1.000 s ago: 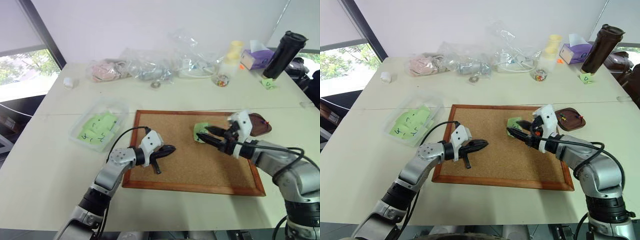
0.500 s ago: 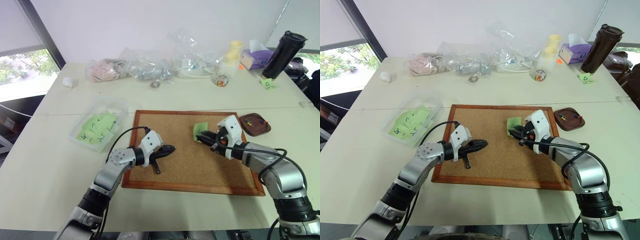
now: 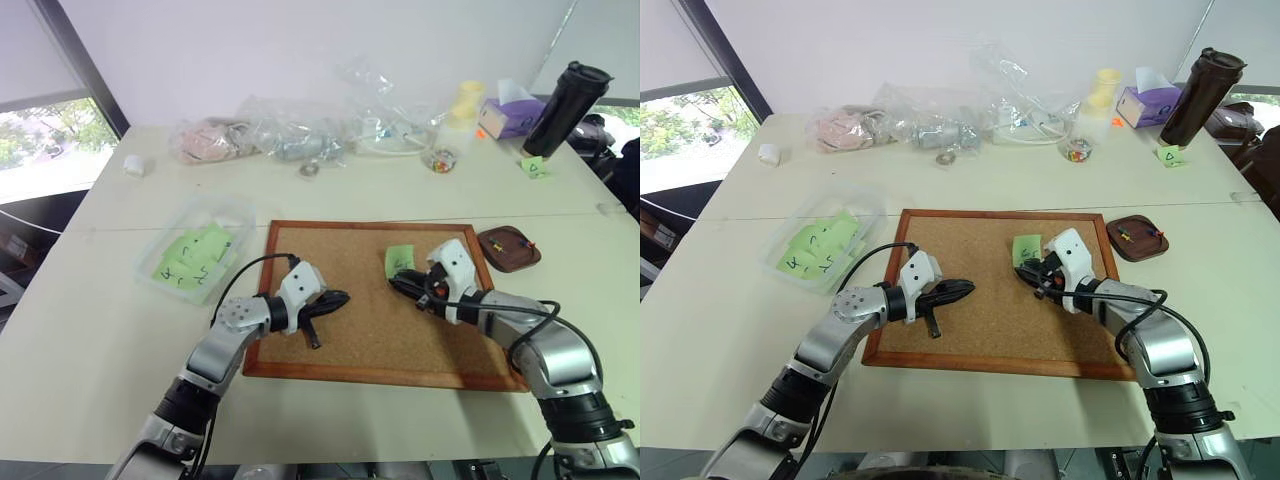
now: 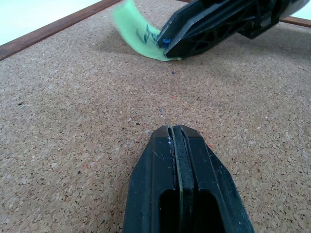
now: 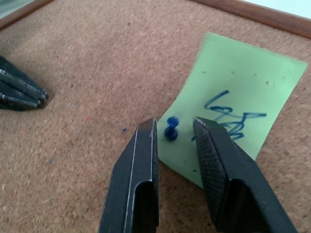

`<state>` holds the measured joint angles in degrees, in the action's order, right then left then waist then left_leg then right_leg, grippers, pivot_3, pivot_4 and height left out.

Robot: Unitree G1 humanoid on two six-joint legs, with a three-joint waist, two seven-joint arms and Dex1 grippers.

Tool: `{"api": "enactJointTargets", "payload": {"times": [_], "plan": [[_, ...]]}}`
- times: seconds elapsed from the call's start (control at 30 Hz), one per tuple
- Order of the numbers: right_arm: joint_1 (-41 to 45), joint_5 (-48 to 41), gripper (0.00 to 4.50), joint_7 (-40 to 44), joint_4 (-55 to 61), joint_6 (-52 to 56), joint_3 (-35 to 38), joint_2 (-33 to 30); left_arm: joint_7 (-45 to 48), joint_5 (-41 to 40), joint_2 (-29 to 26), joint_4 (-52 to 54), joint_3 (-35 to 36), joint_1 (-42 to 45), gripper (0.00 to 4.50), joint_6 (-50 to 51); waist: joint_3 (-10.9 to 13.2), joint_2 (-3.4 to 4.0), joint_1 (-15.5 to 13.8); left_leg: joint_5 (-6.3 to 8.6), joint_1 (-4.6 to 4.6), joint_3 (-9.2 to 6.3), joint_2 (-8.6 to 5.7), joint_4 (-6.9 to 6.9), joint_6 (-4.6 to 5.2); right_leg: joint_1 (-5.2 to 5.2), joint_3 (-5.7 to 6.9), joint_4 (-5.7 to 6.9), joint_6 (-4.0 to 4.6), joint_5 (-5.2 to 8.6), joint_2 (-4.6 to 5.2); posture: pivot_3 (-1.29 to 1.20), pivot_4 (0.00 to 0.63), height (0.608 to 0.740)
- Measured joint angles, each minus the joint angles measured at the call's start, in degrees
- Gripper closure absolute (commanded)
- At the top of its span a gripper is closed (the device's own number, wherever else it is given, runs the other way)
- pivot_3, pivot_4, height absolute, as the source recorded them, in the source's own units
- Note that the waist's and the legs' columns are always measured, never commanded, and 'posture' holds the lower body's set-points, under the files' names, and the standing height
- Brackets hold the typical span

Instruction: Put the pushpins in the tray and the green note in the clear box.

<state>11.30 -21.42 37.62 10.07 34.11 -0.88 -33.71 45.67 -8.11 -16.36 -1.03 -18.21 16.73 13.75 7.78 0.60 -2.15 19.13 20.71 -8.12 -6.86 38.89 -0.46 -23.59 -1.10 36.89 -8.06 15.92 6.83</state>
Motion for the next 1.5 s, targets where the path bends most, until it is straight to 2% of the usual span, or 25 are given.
{"api": "enactJointTargets", "payload": {"times": [0.1,0.2,0.23,0.6,0.83,1.03,1.2,1.3,1.43,1.5], "plan": [[0.0,1.0,3.33,0.2,-0.2,-0.9,-0.5,0.0,0.0,0.0,0.0,0.0,0.0,0.0,4.5,0.3,0.0,-0.05,0.0,0.0,-0.17,0.01,0.02,-0.08,0.0,0.14,0.0,-0.06,0.0,0.01,-0.01,0.0,0.15,0.74],[0.0,1.7,4.26,0.1,-0.7,-1.6,-0.6,0.2,-0.1,0.0,0.0,0.0,0.0,0.0,4.5,0.4,0.0,-0.05,0.0,0.0,-0.24,0.01,0.05,-0.12,0.0,0.23,0.0,-0.18,0.0,0.01,-0.04,0.0,0.15,0.74],[0.0,1.8,4.43,0.3,-0.9,-1.9,-0.7,0.3,-0.1,0.0,0.0,0.0,0.0,0.0,4.5,0.4,0.0,-0.06,0.0,0.0,-0.25,0.01,0.05,-0.13,0.0,0.24,0.0,-0.19,0.0,0.01,-0.04,0.0,0.15,0.74],[0.0,1.2,4.43,0.1,0.2,-0.5,0.2,1.2,0.0,0.0,-0.1,0.1,0.0,-0.1,4.5,0.4,0.0,-0.07,0.0,0.0,-0.24,0.03,0.12,-0.18,0.0,0.28,0.0,-0.35,0.0,0.01,-0.05,0.0,0.15,0.74],[4.9,-9.4,4.43,-2.6,10.1,7.1,13.6,0.3,0.2,0.0,-0.1,0.6,-0.2,-0.7,4.5,0.4,0.0,-0.18,-0.1,-0.02,-0.35,0.02,0.16,-0.64,-0.03,0.32,0.0,-0.68,0.0,0.0,-0.05,0.0,0.15,0.74],[4.5,-13.0,4.43,-4.1,9.0,10.0,18.0,-0.1,0.3,0.0,0.1,0.7,-0.3,-0.6,4.5,0.4,0.0,-0.18,-0.2,-0.02,-0.33,0.02,0.19,-0.71,-0.04,0.32,0.01,-0.75,0.01,0.0,-0.04,0.0,0.15,0.74],[-1.5,-14.0,4.43,-0.2,12.5,11.7,16.2,-3.7,0.4,-1.1,0.6,0.4,0.9,-0.4,4.5,1.5,0.0,-0.18,-0.2,-0.02,-0.32,0.02,0.19,-0.71,-0.03,0.34,0.0,-0.78,0.0,0.0,-0.04,0.0,0.15,0.74],[-4.2,-15.0,4.43,3.7,17.1,12.0,12.6,-6.8,2.0,-5.7,0.0,2.8,2.8,0.1,4.5,8.0,0.1,-0.26,0.0,-0.02,-0.28,0.03,0.22,-0.71,-0.03,0.27,0.02,-0.77,0.0,0.0,-0.07,0.0,0.15,0.74],[-5.1,-15.1,4.43,7.0,20.1,11.7,10.5,-10.2,5.3,-12.4,-3.7,6.7,5.7,0.4,4.5,17.7,0.4,-0.49,0.5,-0.02,-0.22,0.04,0.3,-0.75,-0.04,0.16,0.03,-0.76,0.0,0.0,-0.13,0.0,0.15,0.74],[-4.9,-14.8,4.5,8.3,20.5,11.0,9.2,-11.4,7.1,-16.6,-5.9,8.9,7.5,1.3,3.81,22.1,0.7,-0.67,0.5,-0.03,-0.17,0.04,0.3,-0.75,-0.05,0.12,0.05,-0.76,0.0,0.0,-0.12,0.0,0.15,0.74]]}}
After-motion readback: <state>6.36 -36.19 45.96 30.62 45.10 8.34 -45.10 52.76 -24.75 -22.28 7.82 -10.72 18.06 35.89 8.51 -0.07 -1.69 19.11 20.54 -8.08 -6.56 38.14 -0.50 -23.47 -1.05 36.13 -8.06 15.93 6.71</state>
